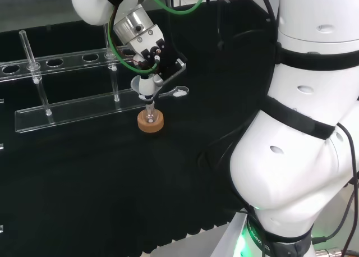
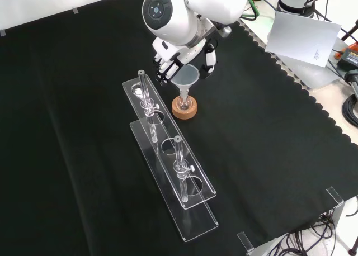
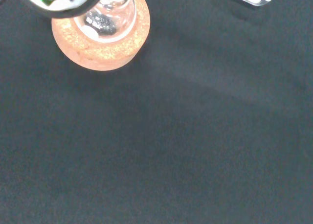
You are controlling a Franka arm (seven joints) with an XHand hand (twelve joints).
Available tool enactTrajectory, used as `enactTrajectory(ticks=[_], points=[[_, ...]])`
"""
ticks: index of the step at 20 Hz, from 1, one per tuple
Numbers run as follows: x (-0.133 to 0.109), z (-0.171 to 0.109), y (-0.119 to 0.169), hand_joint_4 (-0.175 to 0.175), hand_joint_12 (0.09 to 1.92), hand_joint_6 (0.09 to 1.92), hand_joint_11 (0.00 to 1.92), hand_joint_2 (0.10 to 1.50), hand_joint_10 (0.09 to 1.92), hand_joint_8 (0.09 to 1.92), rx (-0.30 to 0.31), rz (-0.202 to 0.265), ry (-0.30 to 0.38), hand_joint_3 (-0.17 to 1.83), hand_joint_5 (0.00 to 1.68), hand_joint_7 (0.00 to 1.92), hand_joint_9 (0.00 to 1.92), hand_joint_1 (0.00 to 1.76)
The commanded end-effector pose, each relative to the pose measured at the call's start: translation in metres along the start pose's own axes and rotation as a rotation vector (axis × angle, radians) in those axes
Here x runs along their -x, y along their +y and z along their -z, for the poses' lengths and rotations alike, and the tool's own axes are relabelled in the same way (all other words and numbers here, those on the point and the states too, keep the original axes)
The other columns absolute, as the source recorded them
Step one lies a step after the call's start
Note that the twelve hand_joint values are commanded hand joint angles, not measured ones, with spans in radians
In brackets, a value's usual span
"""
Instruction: Place the funnel on the round-bottom flask.
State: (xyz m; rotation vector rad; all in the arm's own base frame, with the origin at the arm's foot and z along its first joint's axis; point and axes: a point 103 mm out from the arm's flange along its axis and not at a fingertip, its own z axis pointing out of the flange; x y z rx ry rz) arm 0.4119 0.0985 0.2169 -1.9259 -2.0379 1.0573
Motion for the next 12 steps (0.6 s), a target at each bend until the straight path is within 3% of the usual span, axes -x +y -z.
enactTrajectory(ticks=[1, 12], points=[[0.001, 0.002, -0.002, -0.047, 1.39, 0.09, 0.25, 0.59, 0.7, 0.57, 0.003, 0.003, 0.006, 0.66, 0.24, 0.0, 0.33, 0.79], [0.003, 0.006, -0.013, -0.034, 1.41, 0.09, 0.18, 0.58, 0.76, 0.24, 0.026, 0.004, 0.014, 0.6, 0.06, 0.0, 0.18, 0.74]])
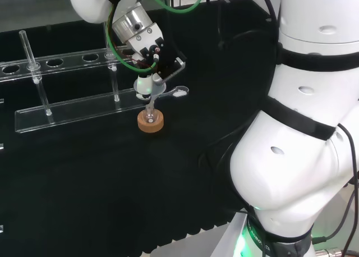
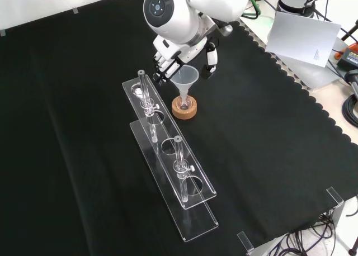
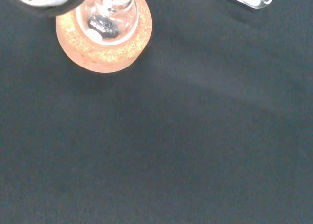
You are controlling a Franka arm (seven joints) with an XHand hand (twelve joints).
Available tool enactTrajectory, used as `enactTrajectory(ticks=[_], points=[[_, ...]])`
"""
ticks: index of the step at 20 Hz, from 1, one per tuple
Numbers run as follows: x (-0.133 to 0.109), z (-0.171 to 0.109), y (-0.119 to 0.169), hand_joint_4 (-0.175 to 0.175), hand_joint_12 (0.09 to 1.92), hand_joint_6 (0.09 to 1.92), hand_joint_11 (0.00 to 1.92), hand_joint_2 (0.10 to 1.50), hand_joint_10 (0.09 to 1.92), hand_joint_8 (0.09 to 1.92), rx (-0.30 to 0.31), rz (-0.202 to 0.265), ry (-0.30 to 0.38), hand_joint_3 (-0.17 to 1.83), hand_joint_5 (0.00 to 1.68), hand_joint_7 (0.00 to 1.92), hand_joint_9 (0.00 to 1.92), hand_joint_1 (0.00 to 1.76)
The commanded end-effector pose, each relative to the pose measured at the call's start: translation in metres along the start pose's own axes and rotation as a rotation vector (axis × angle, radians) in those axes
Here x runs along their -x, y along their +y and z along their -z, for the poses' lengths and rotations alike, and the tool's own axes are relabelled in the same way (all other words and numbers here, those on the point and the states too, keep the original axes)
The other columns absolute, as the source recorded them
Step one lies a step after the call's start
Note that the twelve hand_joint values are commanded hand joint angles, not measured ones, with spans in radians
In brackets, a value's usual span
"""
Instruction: Place the funnel on the round-bottom flask.
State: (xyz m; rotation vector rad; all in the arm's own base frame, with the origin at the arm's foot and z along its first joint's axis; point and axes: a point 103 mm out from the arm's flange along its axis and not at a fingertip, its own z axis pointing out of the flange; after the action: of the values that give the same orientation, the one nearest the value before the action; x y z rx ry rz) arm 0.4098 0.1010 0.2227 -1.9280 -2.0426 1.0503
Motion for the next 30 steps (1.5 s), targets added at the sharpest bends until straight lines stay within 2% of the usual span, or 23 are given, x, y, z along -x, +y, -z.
enactTrajectory(ticks=[1, 5, 11, 14, 20, 25, 30], points=[[0.005, 0.004, -0.011, -0.033, 1.41, 0.09, 0.18, 0.58, 0.76, 0.23, 0.03, 0.002, 0.016, 0.59, 0.05, 0.0, 0.16, 0.73], [0.012, 0.016, -0.023, -0.03, 1.42, 0.09, 0.16, 0.58, 0.79, 0.2, 0.07, -0.003, 0.039, 0.56, 0.03, 0.0, 0.13, 0.69], [0.038, 0.03, -0.041, -0.033, 1.43, 0.09, 0.16, 0.6, 0.79, 0.29, 0.152, 0.001, 0.102, 0.52, 0.04, 0.0, 0.16, 0.66], [0.054, 0.028, -0.047, -0.036, 1.42, 0.09, 0.19, 0.6, 0.77, 0.4, 0.195, 0.012, 0.143, 0.51, 0.07, 0.0, 0.22, 0.66], [0.08, 0.019, -0.049, -0.041, 1.41, 0.09, 0.24, 0.6, 0.74, 0.59, 0.204, 0.015, 0.202, 0.51, 0.11, 0.02, 0.31, 0.66], [0.1, 0.011, -0.046, -0.046, 1.4, 0.09, 0.27, 0.6, 0.72, 0.66, 0.252, 0.022, 0.265, 0.51, 0.14, 0.09, 0.38, 0.67], [0.113, 0.005, -0.041, -0.05, 1.39, 0.09, 0.31, 0.61, 0.7, 0.7, 0.276, 0.038, 0.331, 0.51, 0.19, 0.15, 0.43, 0.68]])
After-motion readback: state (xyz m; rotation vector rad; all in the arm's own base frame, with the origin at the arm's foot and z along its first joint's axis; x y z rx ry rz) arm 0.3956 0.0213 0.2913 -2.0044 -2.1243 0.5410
